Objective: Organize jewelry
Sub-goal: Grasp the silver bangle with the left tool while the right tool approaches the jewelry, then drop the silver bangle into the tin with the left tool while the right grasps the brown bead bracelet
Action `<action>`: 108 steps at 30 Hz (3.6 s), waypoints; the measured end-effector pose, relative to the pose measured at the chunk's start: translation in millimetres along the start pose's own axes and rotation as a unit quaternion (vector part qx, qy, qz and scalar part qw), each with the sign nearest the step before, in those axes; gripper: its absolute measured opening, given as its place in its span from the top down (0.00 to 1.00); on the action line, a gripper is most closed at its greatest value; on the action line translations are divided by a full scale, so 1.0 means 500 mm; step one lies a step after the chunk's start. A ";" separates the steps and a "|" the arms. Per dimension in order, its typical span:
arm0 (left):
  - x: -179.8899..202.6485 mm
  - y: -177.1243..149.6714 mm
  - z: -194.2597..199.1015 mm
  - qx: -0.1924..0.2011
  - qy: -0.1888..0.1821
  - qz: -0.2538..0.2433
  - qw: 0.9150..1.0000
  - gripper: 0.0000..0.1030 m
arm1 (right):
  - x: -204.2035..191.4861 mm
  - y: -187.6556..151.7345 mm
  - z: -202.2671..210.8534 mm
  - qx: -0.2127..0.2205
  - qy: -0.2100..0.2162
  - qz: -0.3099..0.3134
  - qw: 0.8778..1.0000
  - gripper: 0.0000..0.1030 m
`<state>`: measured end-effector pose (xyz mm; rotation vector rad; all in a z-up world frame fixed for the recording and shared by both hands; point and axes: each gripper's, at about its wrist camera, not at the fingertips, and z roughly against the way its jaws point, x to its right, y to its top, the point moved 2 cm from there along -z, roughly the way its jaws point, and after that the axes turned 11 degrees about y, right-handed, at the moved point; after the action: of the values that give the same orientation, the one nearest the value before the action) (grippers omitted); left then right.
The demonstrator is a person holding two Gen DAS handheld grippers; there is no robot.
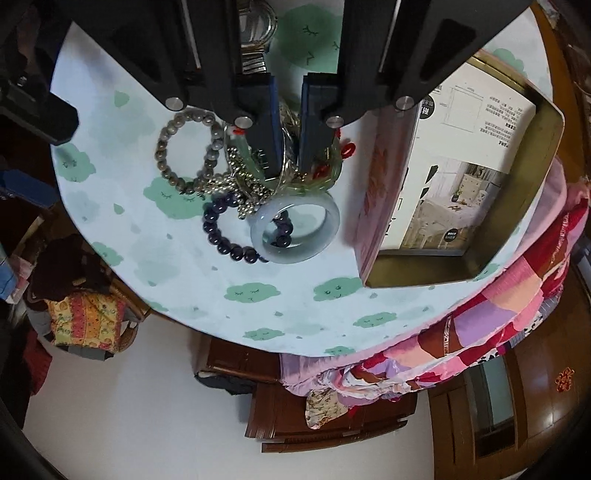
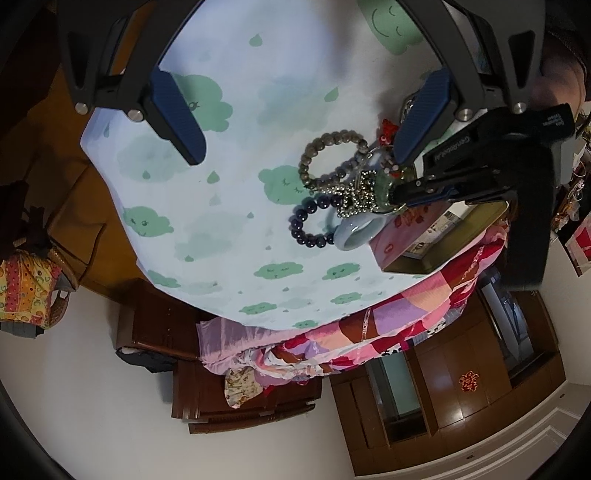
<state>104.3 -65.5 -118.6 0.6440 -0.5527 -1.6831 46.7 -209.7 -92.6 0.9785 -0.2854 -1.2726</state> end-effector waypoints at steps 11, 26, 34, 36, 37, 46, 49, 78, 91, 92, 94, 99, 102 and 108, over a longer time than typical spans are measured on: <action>-0.019 0.035 0.111 0.092 -0.012 0.008 0.996 0.93 | 0.013 0.007 -0.020 -0.006 -0.018 0.012 1.000 0.00; -0.090 0.023 0.101 0.092 0.015 0.052 0.994 0.93 | -0.016 0.001 -0.180 -0.145 -0.031 0.092 0.985 0.54; -0.125 0.010 0.120 0.102 0.022 0.076 0.992 0.93 | -0.007 -0.011 -0.139 -0.134 -0.023 0.080 0.987 0.90; -0.132 0.008 0.123 0.102 0.022 0.081 0.991 0.93 | -0.011 -0.005 -0.130 -0.125 -0.020 0.077 0.989 0.90; -0.136 0.007 0.124 0.102 0.023 0.084 0.991 0.93 | -0.012 -0.002 -0.121 -0.118 -0.017 0.076 0.990 0.90; -0.162 -0.001 0.120 0.095 0.028 0.100 0.990 0.93 | -0.046 0.035 -0.100 -0.088 0.003 0.093 0.992 0.90; -0.178 -0.001 0.117 0.092 0.032 0.109 0.989 0.93 | -0.054 0.043 -0.100 -0.086 0.010 0.099 0.991 0.90; -0.312 0.087 0.018 0.033 0.055 0.132 0.989 0.93 | -0.209 0.195 -0.247 -0.081 0.125 0.150 0.978 0.90; -0.332 0.104 -0.067 -0.010 0.066 0.113 0.991 0.93 | -0.212 0.193 -0.342 -0.108 0.105 0.148 0.977 0.90; -0.333 0.103 -0.071 -0.012 0.066 0.112 0.991 0.93 | -0.209 0.191 -0.347 -0.110 0.103 0.145 0.978 0.90; -0.332 0.101 -0.077 -0.016 0.063 0.108 0.992 0.93 | -0.203 0.187 -0.353 -0.110 0.098 0.140 0.979 0.90; -0.335 0.094 -0.096 -0.034 0.059 0.095 0.993 0.92 | -0.199 0.173 -0.363 -0.110 0.098 0.132 0.980 0.90; -0.336 0.097 -0.110 -0.040 0.070 0.089 0.993 0.92 | -0.205 0.174 -0.371 -0.114 0.099 0.130 0.980 0.90; -0.339 0.105 -0.121 -0.035 0.077 0.091 0.992 0.90 | -0.203 0.174 -0.377 -0.108 0.094 0.133 0.981 0.89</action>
<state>209.7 89.5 -107.4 0.6472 -0.4262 -1.4625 198.5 -35.9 -105.7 0.8366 -0.1227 -0.9375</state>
